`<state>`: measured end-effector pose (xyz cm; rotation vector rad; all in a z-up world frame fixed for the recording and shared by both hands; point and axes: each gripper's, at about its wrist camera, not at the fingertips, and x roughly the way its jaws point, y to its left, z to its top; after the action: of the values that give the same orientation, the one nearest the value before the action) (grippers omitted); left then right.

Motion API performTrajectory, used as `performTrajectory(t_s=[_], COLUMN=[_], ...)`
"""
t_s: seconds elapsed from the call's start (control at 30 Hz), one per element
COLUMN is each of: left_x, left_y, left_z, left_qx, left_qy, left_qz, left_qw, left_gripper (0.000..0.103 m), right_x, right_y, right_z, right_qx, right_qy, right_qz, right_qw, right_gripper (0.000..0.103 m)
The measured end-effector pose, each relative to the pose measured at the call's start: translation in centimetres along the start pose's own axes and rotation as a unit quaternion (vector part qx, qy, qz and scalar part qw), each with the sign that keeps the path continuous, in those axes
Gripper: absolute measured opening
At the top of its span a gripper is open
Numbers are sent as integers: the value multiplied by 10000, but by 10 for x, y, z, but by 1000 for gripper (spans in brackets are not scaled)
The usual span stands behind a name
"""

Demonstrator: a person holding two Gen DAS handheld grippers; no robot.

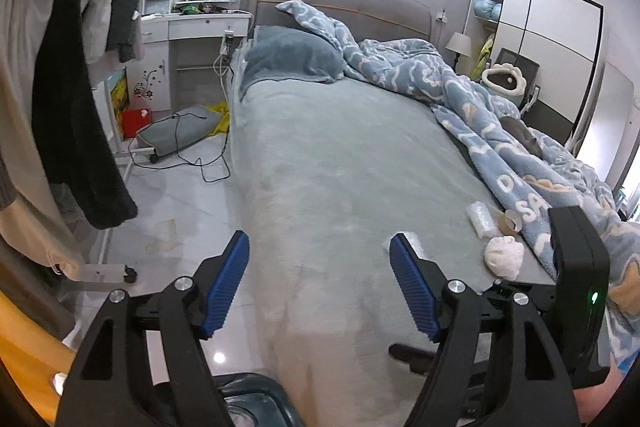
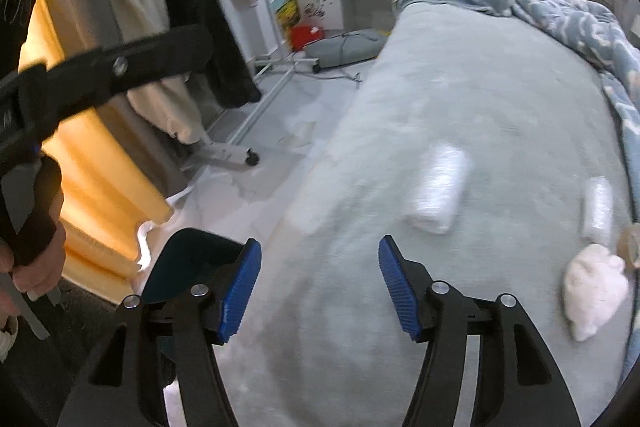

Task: Collect trash
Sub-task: 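Move both tools back over the bed toward the bubble wrap and cotton ball, then grasp the bubble-wrap roll with the left tool while the right tool grasps the white cotton ball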

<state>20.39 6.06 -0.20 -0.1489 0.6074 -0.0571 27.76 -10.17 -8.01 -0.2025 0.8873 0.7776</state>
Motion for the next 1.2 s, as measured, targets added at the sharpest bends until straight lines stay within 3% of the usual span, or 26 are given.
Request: performTrajectory(t_s=[0.37,0.63,0.87,1.2], left_x=[44,78,100,120], left_y=[-27,-48,-52,-65], left_z=[1,-2,-5,-17], left_qx=[15,54,-180,-135], left_qy=[349,626,895,1238], left_qz=[-236,-336,-269,-294], left_qw=[9991,9975,9955,9918], left_gripper=[78,78,78,78], right_x=[-34,-55,-59,-57], right_y=[-65,-109,-138,-157], right_z=[-5,-16,-28,-40], right_qx=[487,913,1233,1400], right_qy=[-477,-775,-728,-610], right_qz=[-664,-924,-1048,-1177], right_qw=[9955,9885,9841,9812], right_gripper=[69,71,72,72])
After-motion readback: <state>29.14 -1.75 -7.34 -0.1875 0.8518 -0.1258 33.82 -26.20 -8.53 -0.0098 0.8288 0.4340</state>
